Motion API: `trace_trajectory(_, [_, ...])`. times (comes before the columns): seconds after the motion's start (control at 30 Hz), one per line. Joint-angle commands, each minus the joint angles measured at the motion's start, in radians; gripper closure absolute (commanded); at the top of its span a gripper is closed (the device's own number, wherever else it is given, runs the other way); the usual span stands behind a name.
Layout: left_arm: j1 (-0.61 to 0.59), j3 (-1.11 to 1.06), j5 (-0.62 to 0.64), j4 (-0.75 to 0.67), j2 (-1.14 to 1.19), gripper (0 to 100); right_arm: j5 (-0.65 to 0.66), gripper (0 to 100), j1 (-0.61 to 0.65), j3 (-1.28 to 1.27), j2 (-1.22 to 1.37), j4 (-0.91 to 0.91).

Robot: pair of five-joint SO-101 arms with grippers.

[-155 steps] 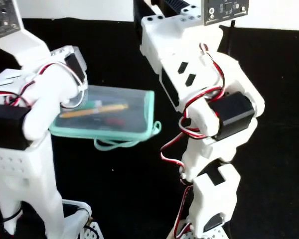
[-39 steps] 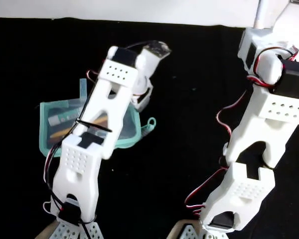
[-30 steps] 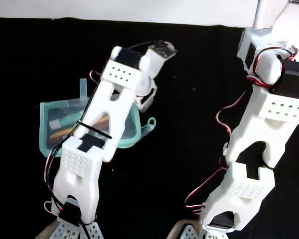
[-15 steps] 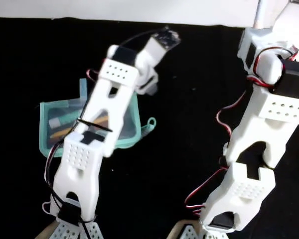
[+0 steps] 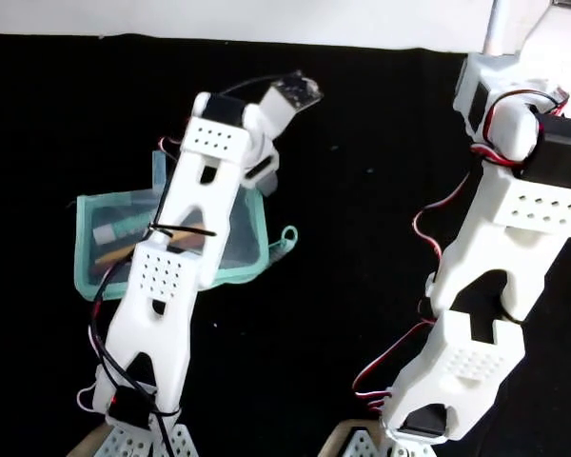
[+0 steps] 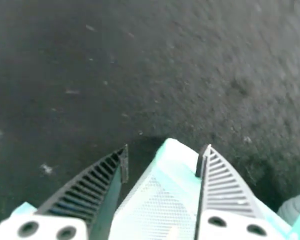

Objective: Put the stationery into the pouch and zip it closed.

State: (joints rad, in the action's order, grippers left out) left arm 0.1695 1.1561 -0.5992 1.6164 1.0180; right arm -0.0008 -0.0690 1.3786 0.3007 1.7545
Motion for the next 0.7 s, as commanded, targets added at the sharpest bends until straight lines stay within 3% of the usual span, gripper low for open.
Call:
trace_trajectory(0.0, [0.007, 0.044, -0.094, 0.092, -0.002, 76, 0.008, 99.3, -0.002, 0.001, -0.033, 0.010])
trace_trajectory(0.13, [-0.008, 0.044, -0.144, 0.123, -0.004, 81, 0.005, 99.3, -0.004, 0.001, -0.033, 0.010])
trace_trajectory(0.33, [-0.012, 0.041, -0.178, 0.137, -0.002, 99, 0.003, 99.3, -0.004, 0.001, -0.033, 0.010])
trace_trajectory(0.67, [-0.012, 0.041, -0.153, 0.144, -0.104, 99, 0.003, 99.3, -0.004, 0.001, -0.033, 0.010])
